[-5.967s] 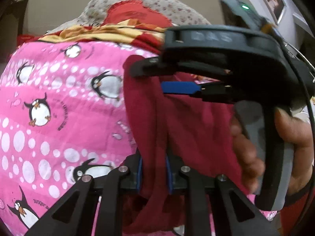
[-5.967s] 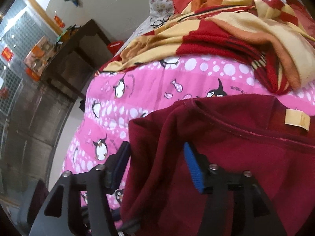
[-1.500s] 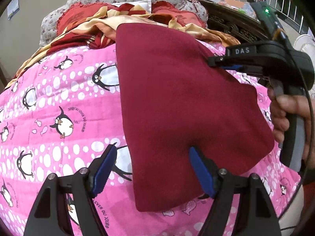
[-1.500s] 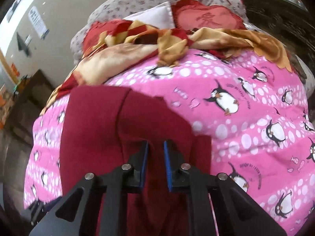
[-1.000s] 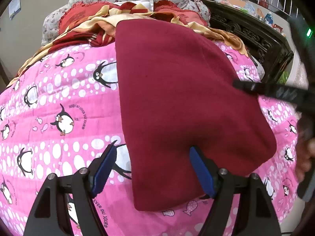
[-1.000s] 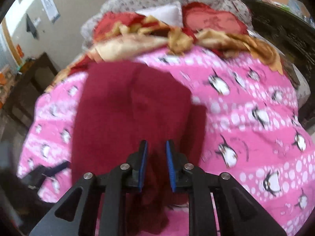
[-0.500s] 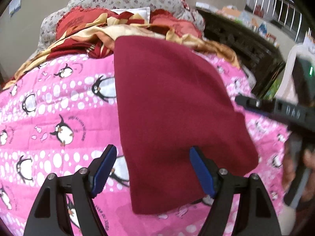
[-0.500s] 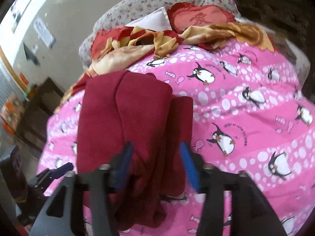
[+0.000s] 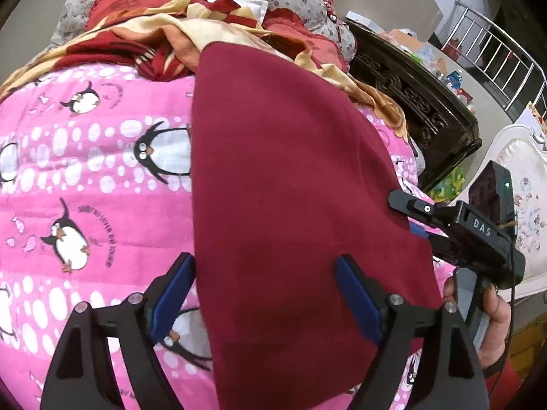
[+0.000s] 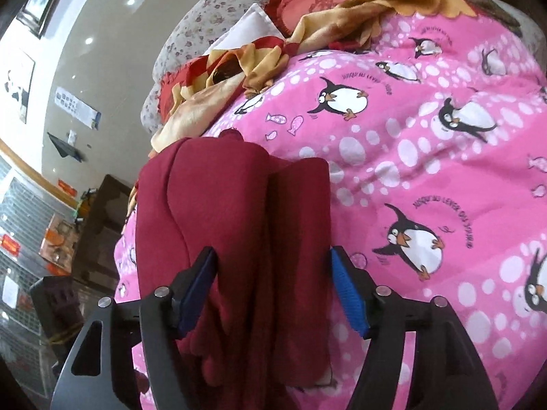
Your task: Fold small clothes
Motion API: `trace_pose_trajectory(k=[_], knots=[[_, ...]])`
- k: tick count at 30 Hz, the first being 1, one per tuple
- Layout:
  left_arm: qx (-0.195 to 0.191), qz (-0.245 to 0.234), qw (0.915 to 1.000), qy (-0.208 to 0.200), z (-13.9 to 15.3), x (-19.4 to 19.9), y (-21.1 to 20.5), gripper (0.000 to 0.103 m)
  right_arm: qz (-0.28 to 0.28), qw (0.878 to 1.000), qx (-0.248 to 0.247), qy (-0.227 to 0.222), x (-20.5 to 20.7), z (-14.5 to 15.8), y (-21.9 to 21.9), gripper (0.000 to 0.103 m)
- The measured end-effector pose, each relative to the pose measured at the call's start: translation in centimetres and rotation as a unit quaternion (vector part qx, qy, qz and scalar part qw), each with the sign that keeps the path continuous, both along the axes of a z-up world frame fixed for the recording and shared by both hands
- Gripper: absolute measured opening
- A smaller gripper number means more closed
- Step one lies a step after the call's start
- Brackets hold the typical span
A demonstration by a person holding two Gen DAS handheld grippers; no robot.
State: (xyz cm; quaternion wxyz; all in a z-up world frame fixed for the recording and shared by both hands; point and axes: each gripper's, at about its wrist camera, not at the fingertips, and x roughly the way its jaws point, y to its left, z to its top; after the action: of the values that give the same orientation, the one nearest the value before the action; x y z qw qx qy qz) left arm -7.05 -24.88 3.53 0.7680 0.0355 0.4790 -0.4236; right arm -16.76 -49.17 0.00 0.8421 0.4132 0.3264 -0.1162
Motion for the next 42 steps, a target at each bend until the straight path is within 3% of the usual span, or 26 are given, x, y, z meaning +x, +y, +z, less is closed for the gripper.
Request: trace_pose_trajectory(k=[10,13,15,17,21,23,30,34,37,40,42], knots=[[-0.003,-0.007,0.9998,0.018,-1.5,1.1,-1.9,0.096,0.042,0.998,-0.04,0.01,2.5,-0.1,1.1,0.082],[-0.004,-0.007,0.9998,0.02,-1.5,1.1,-2.0,0.094,0.043,0.998,-0.047,0.016,2.5,0.1,1.2,0.073],[-0.002,-0.002,0.9998,0.021,-1.3,1.1,-1.9,0.085,0.039,0.998,-0.057,0.013,2.2,0.4,1.5,0.052],[-0.002,0.002,0.9998,0.021,-1.1,1.1,-1.7,0.075,0.038,0.996,-0.085,0.019,2.2,1.1,2.6,0.044],[-0.009,0.0,0.9997,0.022,0.4,0.7,-0.4,0.05,0.038,0.994,-0.103,0.022,1.9,2.9,3.7,0.036],[-0.007,-0.006,0.9999,0.014,1.5,0.0,0.3,0.048,0.04,0.995,-0.091,0.008,1.4,4.0,4.1,0.036],[-0.004,-0.004,1.0,0.008,4.6,-2.6,4.7,0.047,0.065,0.995,-0.076,-0.01,-0.3,7.0,7.3,0.035],[0.024,0.001,0.9997,0.009,5.4,-4.5,8.8,0.047,0.096,0.995,-0.032,-0.01,-1.3,6.8,10.2,0.035],[0.043,0.013,0.9989,0.013,4.3,-5.8,11.4,0.048,0.113,0.993,-0.018,-0.003,-1.8,5.6,12.2,0.036],[0.085,0.024,0.9959,0.02,1.9,-6.6,11.7,0.051,0.116,0.992,-0.012,0.04,-1.5,3.0,13.5,0.04],[0.093,0.038,0.995,0.003,1.4,-6.9,12.1,0.059,0.103,0.99,-0.039,0.084,-1.5,2.0,13.5,0.041]])
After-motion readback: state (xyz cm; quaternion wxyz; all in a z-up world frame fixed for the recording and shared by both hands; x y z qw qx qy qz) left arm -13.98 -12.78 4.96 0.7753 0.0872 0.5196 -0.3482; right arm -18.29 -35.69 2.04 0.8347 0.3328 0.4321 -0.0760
